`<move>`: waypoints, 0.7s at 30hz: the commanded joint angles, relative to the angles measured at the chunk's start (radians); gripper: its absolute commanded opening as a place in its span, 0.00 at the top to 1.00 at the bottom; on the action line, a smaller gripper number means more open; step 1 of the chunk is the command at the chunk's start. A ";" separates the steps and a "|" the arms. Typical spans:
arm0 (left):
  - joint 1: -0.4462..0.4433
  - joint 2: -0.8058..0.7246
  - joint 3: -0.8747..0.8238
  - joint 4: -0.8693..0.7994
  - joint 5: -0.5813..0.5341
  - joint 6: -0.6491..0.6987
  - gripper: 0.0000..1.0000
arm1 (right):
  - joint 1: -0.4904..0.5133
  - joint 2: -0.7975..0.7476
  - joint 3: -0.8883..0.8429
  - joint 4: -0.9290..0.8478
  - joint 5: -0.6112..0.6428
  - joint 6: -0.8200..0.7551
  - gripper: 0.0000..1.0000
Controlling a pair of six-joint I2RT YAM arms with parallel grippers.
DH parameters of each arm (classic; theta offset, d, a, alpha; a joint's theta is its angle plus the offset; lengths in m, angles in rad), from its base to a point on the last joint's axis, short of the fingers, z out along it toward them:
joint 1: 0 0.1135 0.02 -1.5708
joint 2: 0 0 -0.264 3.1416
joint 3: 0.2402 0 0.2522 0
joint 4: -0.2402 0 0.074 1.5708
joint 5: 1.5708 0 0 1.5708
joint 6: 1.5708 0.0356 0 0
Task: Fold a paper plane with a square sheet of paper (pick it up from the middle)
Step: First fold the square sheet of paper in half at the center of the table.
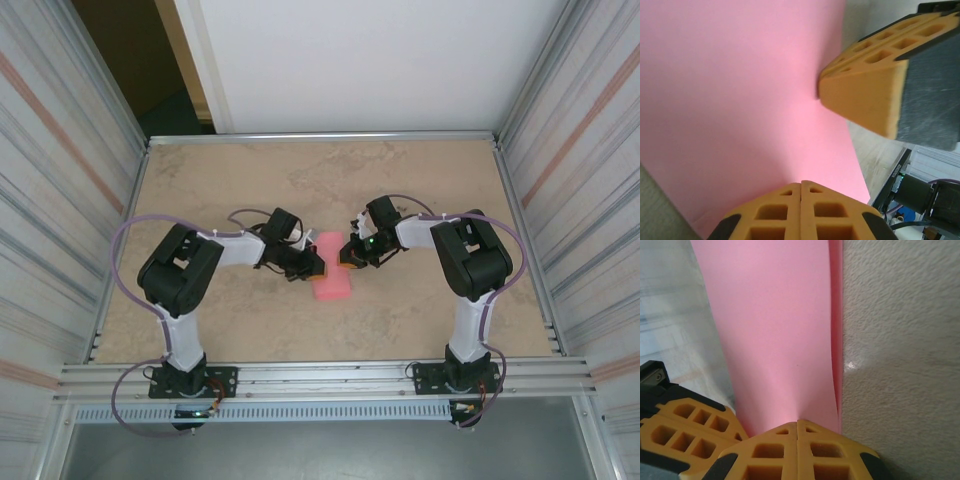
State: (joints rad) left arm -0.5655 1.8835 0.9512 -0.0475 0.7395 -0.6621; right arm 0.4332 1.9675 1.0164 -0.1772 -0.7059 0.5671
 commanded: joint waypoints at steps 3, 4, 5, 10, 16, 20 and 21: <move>0.049 0.010 -0.074 -0.012 0.000 0.035 0.93 | 0.018 0.182 -0.122 -0.203 0.347 0.019 1.00; 0.064 0.007 -0.089 -0.007 0.000 0.035 0.93 | 0.018 0.184 -0.119 -0.205 0.348 0.018 1.00; 0.076 0.000 -0.108 0.004 0.007 0.028 0.94 | 0.016 0.185 -0.118 -0.206 0.349 0.016 1.00; 0.121 -0.062 -0.157 -0.017 0.003 0.041 0.93 | 0.016 0.182 -0.118 -0.205 0.352 0.019 1.00; 0.112 -0.153 -0.113 0.000 0.030 -0.008 0.93 | 0.016 0.179 -0.122 -0.204 0.349 0.020 1.00; 0.038 -0.109 -0.055 0.014 0.006 -0.041 0.93 | 0.017 0.179 -0.127 -0.197 0.349 0.026 1.00; 0.022 -0.087 -0.040 0.009 -0.001 -0.047 0.93 | 0.018 0.181 -0.128 -0.196 0.348 0.027 1.00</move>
State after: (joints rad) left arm -0.5041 1.7702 0.8665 -0.0322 0.7563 -0.6800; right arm 0.4332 1.9675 1.0161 -0.1768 -0.7059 0.5674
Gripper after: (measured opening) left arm 0.070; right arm 0.053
